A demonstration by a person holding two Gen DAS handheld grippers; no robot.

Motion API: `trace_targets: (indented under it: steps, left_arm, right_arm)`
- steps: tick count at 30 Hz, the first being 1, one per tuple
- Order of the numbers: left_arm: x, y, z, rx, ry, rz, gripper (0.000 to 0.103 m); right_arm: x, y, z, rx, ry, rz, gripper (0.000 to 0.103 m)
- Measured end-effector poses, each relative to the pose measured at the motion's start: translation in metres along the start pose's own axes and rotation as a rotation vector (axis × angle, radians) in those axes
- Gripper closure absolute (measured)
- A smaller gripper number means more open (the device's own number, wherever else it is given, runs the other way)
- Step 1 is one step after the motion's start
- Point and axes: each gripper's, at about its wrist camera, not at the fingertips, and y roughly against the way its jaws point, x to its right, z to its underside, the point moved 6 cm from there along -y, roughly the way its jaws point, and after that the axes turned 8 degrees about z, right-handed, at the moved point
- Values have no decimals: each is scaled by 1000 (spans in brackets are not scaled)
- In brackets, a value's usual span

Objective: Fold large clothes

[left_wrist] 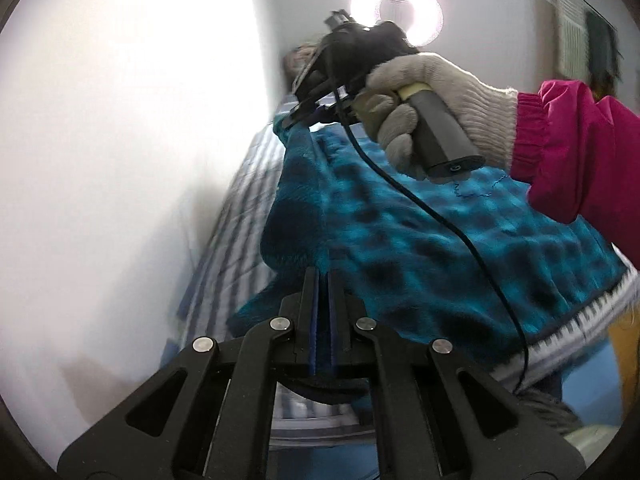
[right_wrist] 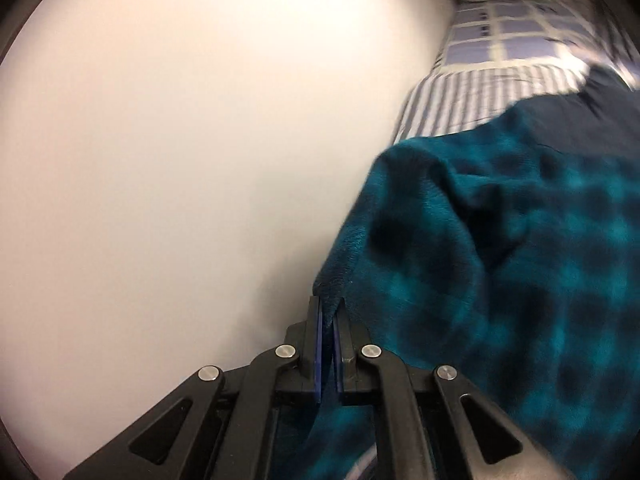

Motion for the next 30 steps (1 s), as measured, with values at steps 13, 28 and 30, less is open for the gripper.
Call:
trace_targets:
  steps: [13,28,30]
  left_arm:
    - [50,5,35,-141,15,251,76]
    - [10,-41,10,-173,363,465,60]
    - [37,-47,14,-211,312,560,60]
  right_arm:
    - [170,39,79,-130,-215,216,75]
    - [94,43,144,-242,-79,137,64]
    - [87,37,150,-254,-72,149,64]
